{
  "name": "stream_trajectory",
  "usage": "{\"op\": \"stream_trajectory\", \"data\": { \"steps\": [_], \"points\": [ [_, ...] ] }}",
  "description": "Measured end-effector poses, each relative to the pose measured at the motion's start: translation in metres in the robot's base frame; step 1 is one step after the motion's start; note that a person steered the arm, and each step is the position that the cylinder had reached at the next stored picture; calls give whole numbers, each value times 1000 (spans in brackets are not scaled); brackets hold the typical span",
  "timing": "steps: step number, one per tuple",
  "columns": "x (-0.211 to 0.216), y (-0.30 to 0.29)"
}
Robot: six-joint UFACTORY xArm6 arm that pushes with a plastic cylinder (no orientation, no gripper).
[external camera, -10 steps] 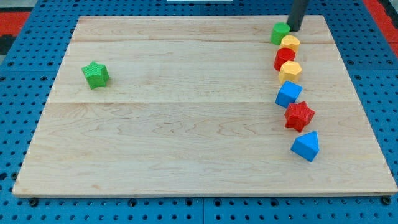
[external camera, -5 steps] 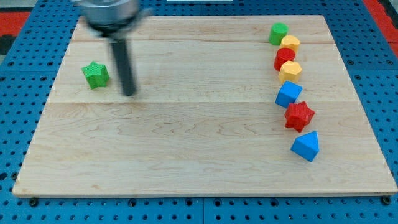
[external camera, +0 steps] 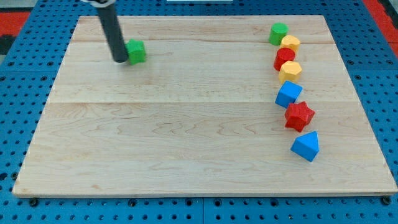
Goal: Move the green star to the top right
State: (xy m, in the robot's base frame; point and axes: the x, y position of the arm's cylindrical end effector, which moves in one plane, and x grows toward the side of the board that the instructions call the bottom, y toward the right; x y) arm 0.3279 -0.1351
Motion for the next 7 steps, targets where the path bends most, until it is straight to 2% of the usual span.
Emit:
{"op": "stream_trajectory", "data": {
  "steps": [1, 2, 3, 4, 5, 6, 7],
  "points": [
    [-35, 37],
    [-53, 9],
    [-60, 38],
    [-59, 137],
    [-66, 198],
    [-92, 187],
    [-100, 201]
  ]
}}
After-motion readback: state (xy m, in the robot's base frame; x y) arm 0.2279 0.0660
